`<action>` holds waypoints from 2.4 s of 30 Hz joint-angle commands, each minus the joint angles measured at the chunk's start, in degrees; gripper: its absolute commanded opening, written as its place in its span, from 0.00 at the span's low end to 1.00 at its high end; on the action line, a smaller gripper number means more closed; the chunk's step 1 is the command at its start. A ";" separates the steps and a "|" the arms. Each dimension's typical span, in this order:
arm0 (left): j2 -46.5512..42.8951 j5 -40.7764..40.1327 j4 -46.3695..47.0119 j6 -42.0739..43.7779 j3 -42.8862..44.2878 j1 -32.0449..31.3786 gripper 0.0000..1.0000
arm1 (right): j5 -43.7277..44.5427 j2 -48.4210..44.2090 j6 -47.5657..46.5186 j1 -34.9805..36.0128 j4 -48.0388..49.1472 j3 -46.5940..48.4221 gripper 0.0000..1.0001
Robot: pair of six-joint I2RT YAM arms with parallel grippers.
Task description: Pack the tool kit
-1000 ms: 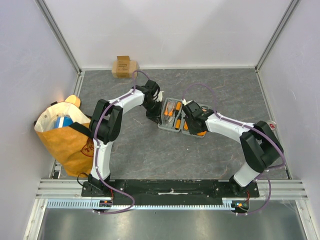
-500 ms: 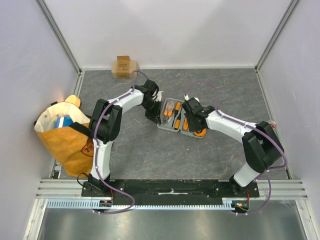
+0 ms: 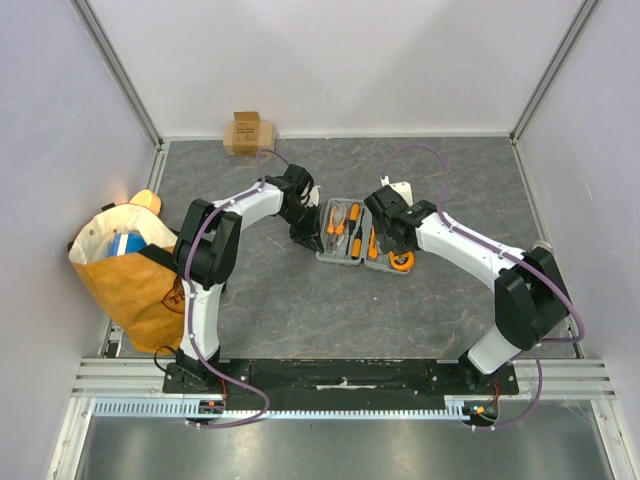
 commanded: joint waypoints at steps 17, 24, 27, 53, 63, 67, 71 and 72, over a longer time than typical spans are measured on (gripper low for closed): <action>-0.27 -6.31 -2.12 -6.97 -4.75 -0.70 0.12 | 5.20 8.88 -1.68 1.10 2.57 -0.49 0.77; -0.27 -7.36 -2.47 -6.35 -4.58 -0.70 0.29 | 7.75 11.78 -2.38 1.10 3.98 0.30 0.75; -0.18 -7.80 -2.73 -6.00 -4.49 -0.70 0.32 | 9.86 12.49 -3.00 1.10 3.90 1.00 0.75; 0.17 -7.54 -2.91 -4.95 -4.31 -0.70 0.32 | 6.87 13.55 0.69 -0.13 3.90 2.50 0.54; 0.26 -7.28 -2.91 -4.95 -4.31 -0.70 0.31 | 4.16 6.78 3.15 -1.80 5.91 3.12 0.44; 0.26 -7.19 -2.91 -5.12 -4.22 -0.70 0.31 | 1.70 5.81 2.89 -3.38 8.20 2.33 0.44; 0.43 -7.10 -2.91 -5.04 -4.14 -0.70 0.31 | -1.29 5.28 2.89 -4.18 10.13 0.92 0.44; 0.44 -6.93 -2.91 -5.04 -4.14 -0.70 0.30 | -2.17 5.20 2.98 -4.26 10.57 0.57 0.44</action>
